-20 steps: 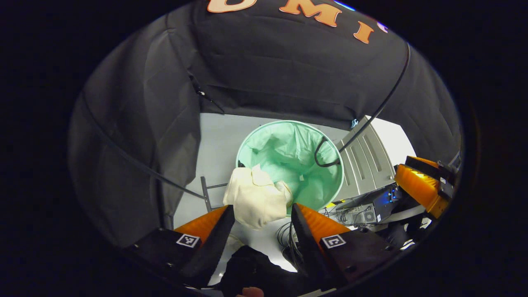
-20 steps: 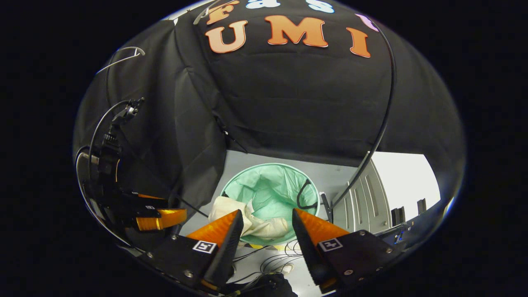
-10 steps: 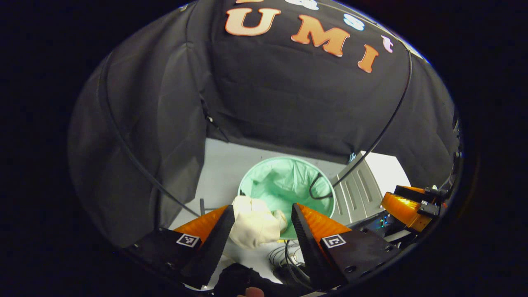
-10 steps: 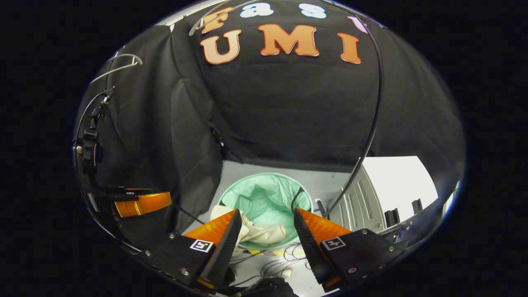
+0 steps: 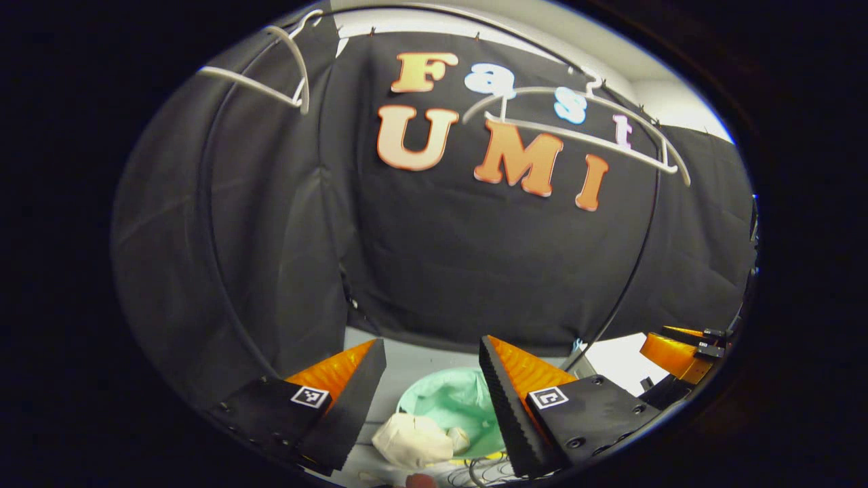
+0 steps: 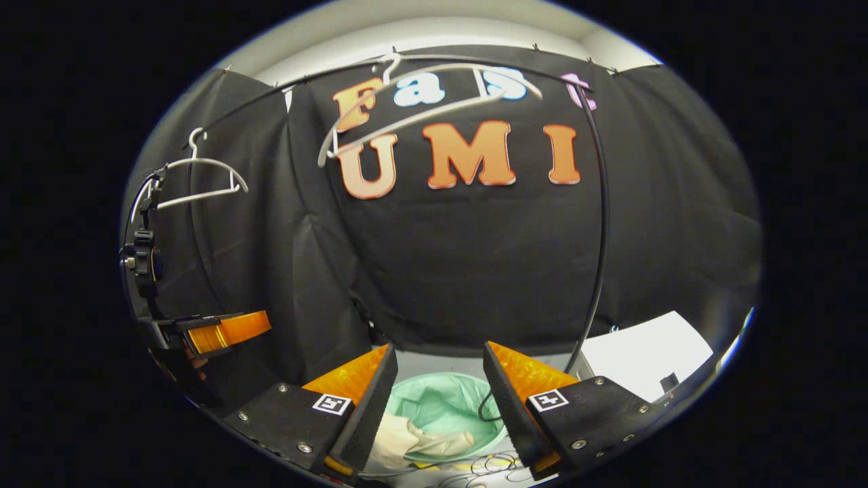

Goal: Grasp the clothes on the hanger with both hands and then place them into the laundry hamper below.

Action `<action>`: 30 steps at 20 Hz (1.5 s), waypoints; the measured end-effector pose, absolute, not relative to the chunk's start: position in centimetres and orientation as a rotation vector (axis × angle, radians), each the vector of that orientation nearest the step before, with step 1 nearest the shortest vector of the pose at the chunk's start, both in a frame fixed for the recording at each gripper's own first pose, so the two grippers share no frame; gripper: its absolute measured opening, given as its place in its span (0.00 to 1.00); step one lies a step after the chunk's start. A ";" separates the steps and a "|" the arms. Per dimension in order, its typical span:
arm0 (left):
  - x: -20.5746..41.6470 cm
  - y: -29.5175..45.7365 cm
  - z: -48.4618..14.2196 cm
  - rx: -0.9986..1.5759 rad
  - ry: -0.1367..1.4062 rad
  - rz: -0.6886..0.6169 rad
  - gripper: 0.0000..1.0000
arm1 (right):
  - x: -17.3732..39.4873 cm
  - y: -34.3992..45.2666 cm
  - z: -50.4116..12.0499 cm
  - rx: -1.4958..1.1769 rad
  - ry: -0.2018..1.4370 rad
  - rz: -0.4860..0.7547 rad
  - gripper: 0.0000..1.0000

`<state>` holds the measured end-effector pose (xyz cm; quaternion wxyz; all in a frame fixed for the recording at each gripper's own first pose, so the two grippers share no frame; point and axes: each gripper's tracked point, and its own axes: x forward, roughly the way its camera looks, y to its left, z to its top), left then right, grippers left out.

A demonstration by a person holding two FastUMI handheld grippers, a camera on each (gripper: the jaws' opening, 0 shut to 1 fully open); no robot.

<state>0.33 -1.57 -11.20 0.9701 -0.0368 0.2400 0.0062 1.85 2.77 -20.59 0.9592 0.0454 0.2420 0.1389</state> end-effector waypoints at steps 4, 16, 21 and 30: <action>2.1 -1.1 -3.8 -0.061 0.324 0.030 0.91 | 3.7 2.2 -12.9 0.084 0.340 0.275 0.80; 3.2 -1.1 5.9 -0.033 0.123 0.060 0.92 | 5.6 -1.9 -2.8 0.097 0.129 0.177 0.80; 3.2 -2.1 6.6 -0.049 0.092 0.041 0.87 | 5.6 -1.7 -2.0 0.109 0.095 0.188 0.80; 3.8 -2.5 6.2 -0.008 0.086 0.043 0.94 | 6.6 -1.2 -3.1 0.109 0.106 0.204 0.80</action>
